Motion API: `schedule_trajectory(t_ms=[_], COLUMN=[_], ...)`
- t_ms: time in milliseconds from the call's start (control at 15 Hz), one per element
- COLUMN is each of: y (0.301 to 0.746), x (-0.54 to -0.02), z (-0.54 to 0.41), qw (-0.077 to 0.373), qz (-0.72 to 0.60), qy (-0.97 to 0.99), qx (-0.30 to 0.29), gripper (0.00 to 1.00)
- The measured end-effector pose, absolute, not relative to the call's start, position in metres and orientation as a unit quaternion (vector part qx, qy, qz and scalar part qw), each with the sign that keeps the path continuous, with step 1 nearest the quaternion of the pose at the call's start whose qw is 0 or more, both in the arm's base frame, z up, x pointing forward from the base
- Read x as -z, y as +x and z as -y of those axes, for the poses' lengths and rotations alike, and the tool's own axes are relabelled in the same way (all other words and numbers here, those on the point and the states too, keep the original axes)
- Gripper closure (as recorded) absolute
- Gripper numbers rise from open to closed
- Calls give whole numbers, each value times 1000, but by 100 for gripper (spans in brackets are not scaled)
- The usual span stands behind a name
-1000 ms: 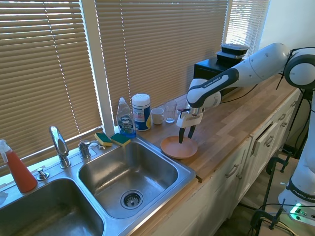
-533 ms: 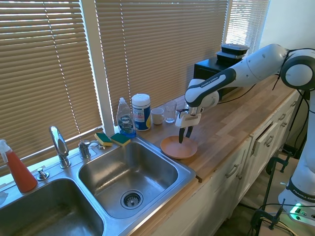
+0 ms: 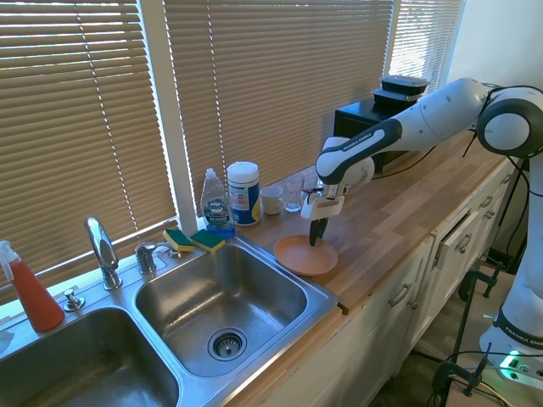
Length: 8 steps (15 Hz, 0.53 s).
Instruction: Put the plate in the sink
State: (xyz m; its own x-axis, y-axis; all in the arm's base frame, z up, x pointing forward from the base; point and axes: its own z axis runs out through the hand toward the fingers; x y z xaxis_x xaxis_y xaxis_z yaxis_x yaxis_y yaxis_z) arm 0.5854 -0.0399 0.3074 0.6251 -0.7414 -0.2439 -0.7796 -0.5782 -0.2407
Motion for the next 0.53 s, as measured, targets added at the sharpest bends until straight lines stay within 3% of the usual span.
schedule_trajectory(t_ms=[533], y=[586], x=[-310], z=[50], qw=[195], qz=[-397], qy=[-895], qx=[-66], gripper=[100])
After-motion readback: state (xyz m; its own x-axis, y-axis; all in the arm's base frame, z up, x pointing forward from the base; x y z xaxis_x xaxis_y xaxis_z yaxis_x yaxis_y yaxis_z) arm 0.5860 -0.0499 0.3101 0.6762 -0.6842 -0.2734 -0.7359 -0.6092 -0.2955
